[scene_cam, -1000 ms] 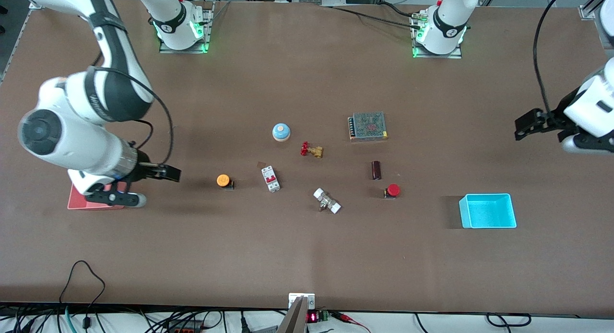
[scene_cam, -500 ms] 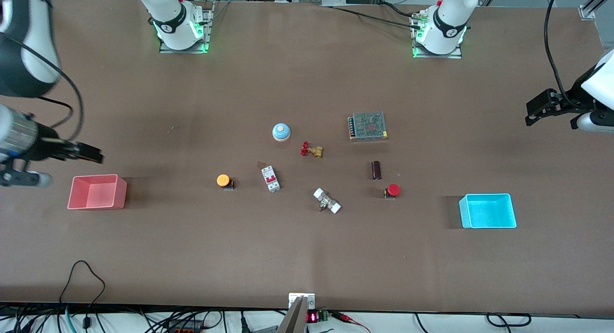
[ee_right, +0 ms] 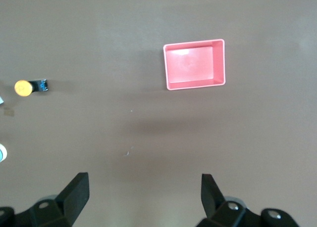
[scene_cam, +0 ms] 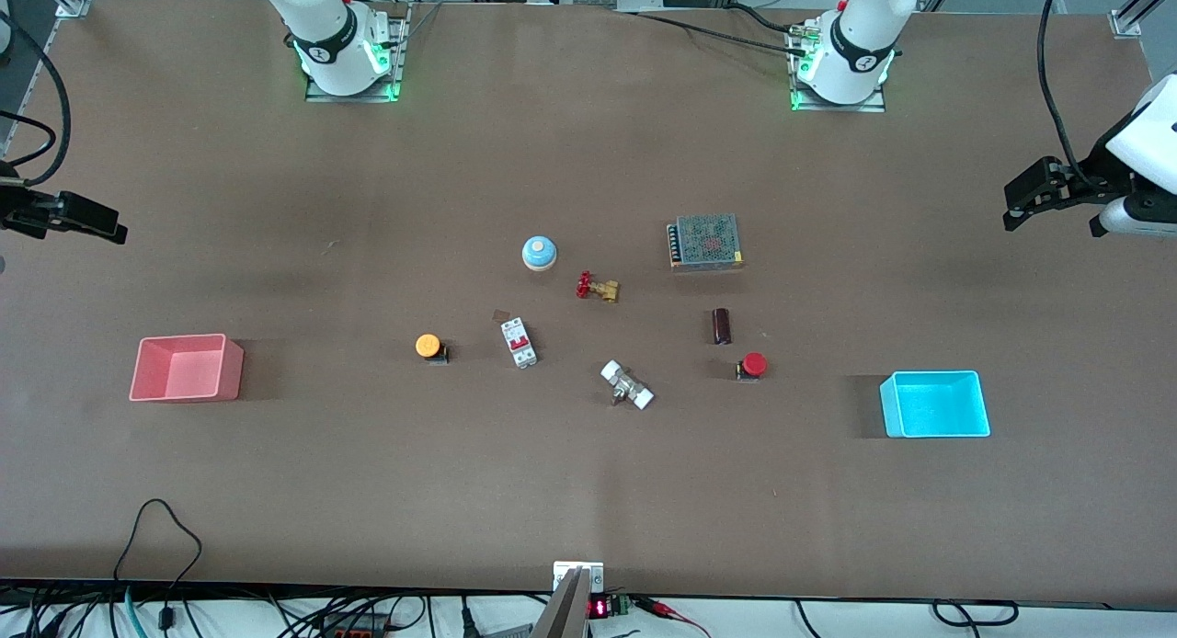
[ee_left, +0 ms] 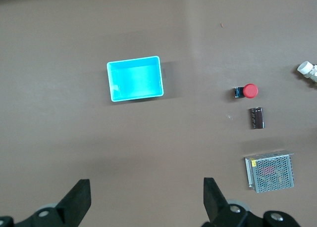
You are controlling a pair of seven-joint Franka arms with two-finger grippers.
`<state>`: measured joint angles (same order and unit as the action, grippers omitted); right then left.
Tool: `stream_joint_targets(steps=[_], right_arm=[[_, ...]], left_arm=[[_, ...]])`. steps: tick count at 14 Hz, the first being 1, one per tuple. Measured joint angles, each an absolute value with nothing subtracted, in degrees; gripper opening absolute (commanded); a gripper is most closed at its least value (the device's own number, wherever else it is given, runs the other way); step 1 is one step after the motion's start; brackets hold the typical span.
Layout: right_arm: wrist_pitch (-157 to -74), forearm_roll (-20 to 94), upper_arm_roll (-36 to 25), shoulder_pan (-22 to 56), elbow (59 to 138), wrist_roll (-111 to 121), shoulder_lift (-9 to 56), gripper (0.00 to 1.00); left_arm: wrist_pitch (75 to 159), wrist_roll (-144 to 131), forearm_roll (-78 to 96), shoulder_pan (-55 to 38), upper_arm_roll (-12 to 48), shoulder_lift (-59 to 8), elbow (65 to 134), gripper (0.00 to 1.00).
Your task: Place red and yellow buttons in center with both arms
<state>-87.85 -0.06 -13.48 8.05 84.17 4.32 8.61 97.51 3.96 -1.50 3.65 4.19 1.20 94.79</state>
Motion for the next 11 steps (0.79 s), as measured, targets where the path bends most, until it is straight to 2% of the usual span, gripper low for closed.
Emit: stream_joint_targets(steps=[11], right_arm=[[-86.1, -0.1, -13.6, 9.1, 88.2, 3.0, 3.3, 1.00]], left_arm=[[97.5, 4.0, -1.5, 3.6, 4.2, 1.2, 94.9, 1.00]])
